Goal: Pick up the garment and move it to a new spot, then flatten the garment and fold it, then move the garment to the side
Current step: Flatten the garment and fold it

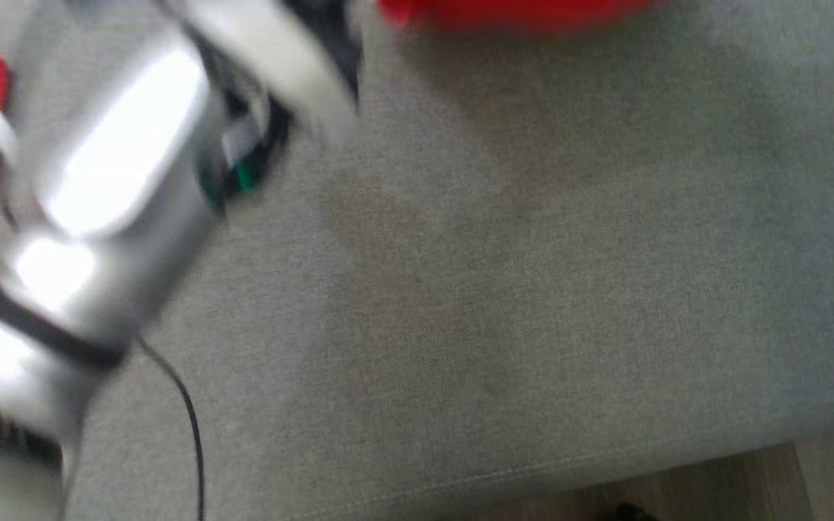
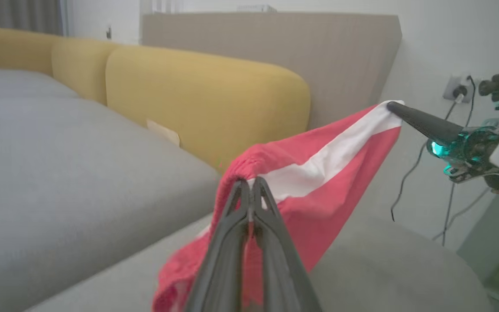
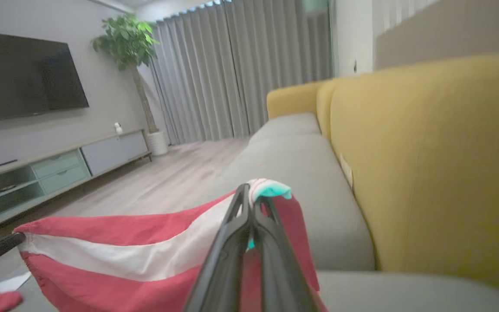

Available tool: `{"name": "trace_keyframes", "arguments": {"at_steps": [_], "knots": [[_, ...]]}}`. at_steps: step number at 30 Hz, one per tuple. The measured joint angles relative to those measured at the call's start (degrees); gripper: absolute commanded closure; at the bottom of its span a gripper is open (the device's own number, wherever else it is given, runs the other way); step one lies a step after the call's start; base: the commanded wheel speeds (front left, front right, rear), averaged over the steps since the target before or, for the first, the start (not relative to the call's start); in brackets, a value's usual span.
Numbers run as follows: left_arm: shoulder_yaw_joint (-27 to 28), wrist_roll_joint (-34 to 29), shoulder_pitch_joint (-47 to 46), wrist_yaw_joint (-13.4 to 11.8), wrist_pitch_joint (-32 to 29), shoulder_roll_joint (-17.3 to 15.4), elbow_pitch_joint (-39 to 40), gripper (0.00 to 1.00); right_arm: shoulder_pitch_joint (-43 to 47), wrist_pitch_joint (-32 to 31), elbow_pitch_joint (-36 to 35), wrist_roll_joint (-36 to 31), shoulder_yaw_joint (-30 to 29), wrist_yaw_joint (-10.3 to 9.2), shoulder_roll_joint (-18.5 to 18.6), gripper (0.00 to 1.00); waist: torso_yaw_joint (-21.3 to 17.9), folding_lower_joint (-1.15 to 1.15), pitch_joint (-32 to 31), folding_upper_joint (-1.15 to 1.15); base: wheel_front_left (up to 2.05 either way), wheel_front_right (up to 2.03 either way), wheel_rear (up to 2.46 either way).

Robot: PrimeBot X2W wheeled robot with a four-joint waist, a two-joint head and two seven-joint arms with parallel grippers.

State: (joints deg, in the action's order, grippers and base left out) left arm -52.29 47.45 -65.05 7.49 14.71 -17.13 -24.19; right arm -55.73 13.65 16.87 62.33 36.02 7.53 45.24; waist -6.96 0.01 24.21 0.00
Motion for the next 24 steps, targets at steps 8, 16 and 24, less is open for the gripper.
{"name": "trace_keyframes", "arguments": {"at_steps": [8,16,24], "knots": [[1.31,-5.65,27.29,0.0,-0.01,-3.33,8.58,1.0,31.12,0.34,-6.45,6.71,-2.64,0.01,0.93,1.0,1.51,-0.01,-6.03,0.0,0.0,0.0,0.0],[5.42,-11.52,46.21,0.08,-0.02,-3.49,12.33,1.0,53.11,0.54,-10.82,9.79,-10.01,0.0,-0.45,1.0,3.58,-0.01,-11.82,0.0,0.0,0.0,0.0],[10.06,-15.79,55.79,0.08,-0.02,-3.5,16.07,1.0,66.29,0.54,-19.22,9.59,-14.58,0.01,-0.22,1.0,6.45,-0.01,-14.23,0.0,0.0,0.0,0.0]]}}
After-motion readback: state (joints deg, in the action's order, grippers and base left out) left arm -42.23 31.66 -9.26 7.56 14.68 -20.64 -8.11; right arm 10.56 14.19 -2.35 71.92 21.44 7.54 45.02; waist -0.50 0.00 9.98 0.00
